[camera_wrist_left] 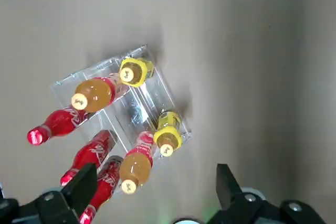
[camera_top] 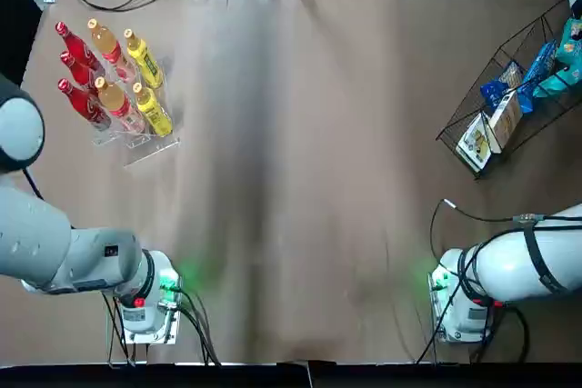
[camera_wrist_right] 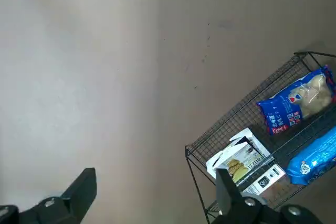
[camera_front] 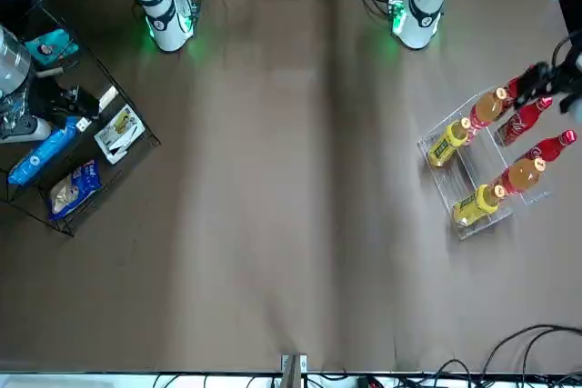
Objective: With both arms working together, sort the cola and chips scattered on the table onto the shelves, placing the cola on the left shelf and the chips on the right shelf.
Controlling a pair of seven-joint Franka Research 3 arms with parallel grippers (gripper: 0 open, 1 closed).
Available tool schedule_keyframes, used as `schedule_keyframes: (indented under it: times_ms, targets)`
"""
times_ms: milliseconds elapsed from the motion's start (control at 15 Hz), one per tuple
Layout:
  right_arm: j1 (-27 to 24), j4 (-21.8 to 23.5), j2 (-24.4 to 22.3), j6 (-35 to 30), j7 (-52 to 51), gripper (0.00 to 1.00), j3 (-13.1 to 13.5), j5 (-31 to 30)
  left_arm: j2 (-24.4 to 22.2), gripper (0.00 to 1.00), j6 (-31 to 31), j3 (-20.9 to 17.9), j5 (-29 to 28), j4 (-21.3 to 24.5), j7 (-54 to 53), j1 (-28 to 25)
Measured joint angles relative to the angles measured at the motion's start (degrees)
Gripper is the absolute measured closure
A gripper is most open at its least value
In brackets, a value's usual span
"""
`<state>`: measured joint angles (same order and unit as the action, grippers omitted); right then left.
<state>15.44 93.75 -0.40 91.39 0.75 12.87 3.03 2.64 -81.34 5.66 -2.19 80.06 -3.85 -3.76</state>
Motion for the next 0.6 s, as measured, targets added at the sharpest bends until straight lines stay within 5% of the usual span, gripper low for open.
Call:
schedule_keyframes:
  times_ms: [600]
  targets:
    - [-0.1,0.0,0.0,-1.5,0.0,0.00,0.2,0.0,-2.7,0.00,0.3,-0.4,0.1,3.0,0.6,1.3]
